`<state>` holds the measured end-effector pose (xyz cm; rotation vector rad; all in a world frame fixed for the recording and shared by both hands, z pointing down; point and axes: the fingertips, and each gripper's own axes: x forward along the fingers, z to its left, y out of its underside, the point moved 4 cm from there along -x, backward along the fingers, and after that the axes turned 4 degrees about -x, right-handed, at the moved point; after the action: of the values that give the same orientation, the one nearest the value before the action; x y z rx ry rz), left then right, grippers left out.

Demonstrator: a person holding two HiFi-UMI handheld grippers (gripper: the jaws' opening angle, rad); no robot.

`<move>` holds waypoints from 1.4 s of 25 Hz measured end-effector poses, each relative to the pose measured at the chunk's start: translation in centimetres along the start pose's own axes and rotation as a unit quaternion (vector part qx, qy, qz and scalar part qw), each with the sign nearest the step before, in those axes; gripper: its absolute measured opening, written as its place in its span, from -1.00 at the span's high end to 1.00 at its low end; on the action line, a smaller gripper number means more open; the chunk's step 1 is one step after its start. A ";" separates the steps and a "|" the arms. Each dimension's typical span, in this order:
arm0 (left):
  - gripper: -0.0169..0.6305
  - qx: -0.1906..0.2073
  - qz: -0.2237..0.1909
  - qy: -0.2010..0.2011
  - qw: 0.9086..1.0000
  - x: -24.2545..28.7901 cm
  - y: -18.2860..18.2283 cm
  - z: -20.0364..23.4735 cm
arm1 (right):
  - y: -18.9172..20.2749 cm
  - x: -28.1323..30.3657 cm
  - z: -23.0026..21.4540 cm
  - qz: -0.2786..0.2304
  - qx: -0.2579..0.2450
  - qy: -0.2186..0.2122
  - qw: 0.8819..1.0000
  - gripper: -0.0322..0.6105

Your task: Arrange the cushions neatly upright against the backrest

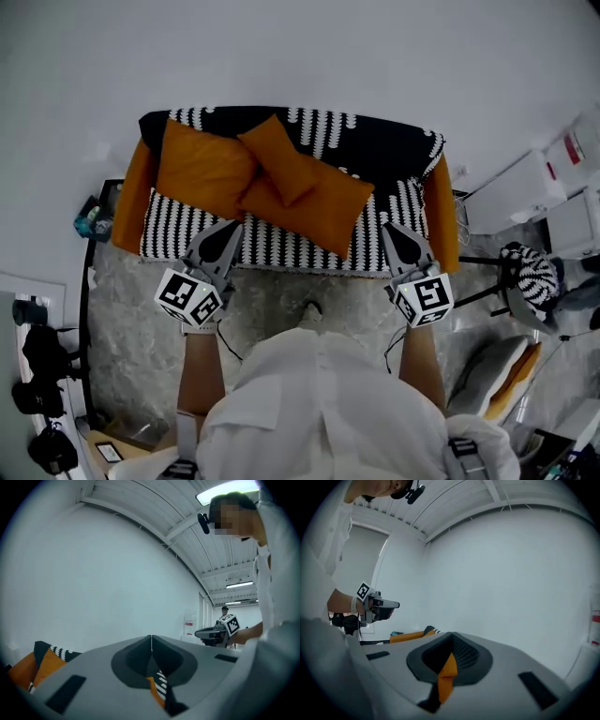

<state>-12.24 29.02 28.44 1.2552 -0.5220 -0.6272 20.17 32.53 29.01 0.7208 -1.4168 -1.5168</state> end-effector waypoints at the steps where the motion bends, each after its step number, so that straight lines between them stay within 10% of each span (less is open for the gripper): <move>1: 0.89 0.001 0.000 -0.001 1.000 0.7 -0.1 0.1 | 0.0 0.6 -0.7 -0.002 0.000 -0.004 1.000 0.87; 14: 0.89 -0.004 0.009 -0.018 1.000 6.6 0.4 3.8 | 1.5 7.6 -5.1 0.021 0.007 -0.057 0.998 0.74; 35: 0.89 -0.006 0.050 -0.028 0.998 18.5 1.2 24.9 | 3.2 32.1 -6.7 0.084 0.027 -0.100 0.991 0.54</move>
<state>-15.39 -0.95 35.95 1.1950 -0.6212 -0.5821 13.46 1.06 36.22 0.4790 -1.6315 -1.4542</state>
